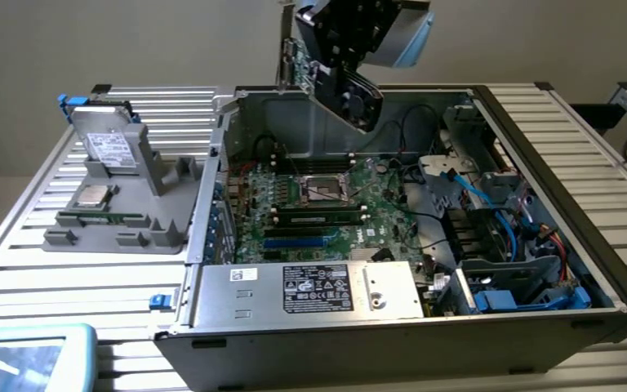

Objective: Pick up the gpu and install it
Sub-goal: 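Insert the gpu into the slot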

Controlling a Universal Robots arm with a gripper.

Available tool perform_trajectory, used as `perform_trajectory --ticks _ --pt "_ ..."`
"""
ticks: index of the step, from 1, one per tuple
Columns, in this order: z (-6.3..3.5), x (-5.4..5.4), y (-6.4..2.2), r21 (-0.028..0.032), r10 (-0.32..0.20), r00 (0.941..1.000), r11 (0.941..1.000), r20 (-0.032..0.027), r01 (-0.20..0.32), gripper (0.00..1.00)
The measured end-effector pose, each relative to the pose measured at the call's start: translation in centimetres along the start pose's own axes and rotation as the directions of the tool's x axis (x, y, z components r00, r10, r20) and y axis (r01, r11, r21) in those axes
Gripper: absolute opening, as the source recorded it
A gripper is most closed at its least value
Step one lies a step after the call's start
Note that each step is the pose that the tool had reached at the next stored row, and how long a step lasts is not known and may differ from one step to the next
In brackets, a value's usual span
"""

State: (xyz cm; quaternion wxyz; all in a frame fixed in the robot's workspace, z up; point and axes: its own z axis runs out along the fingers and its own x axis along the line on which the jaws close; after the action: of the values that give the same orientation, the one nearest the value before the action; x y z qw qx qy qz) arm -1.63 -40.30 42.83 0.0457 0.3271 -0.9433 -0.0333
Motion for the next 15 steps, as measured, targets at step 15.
perform_trajectory --ticks 15 --pt "0.10 -0.01 -0.01 0.0283 -0.270 0.9629 0.9625 -0.0124 0.270 0.27"
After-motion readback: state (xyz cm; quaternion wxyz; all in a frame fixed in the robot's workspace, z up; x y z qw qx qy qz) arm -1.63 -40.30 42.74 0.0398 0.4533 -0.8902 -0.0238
